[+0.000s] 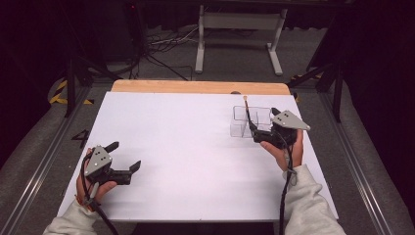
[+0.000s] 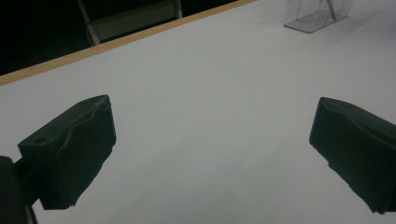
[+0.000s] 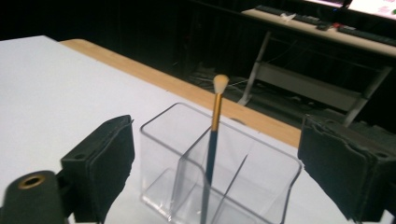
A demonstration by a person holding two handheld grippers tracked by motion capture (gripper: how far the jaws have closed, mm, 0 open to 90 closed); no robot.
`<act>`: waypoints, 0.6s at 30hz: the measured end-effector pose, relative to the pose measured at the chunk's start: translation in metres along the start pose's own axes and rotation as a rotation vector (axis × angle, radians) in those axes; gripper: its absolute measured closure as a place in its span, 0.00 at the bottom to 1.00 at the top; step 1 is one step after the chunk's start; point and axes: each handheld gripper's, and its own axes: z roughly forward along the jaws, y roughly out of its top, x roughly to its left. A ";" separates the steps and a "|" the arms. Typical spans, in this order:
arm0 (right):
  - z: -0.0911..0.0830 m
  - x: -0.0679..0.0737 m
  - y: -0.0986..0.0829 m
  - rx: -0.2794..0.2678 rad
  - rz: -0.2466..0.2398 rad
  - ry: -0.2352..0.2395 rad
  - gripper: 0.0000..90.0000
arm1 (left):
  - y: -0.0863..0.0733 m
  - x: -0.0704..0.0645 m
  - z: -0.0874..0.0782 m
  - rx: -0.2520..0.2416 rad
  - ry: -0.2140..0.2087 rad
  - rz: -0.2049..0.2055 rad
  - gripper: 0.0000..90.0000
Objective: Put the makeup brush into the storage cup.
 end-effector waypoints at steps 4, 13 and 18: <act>-0.005 0.002 -0.004 0.004 -0.021 0.007 0.14 | 0.000 0.000 0.000 -0.002 0.001 -0.001 0.01; -0.015 0.004 -0.014 0.023 -0.035 0.030 0.13 | 0.000 -0.001 0.001 -0.001 0.002 0.001 0.01; -0.022 0.007 -0.018 0.010 -0.040 0.050 0.13 | 0.000 -0.001 0.000 -0.003 -0.003 -0.001 0.01</act>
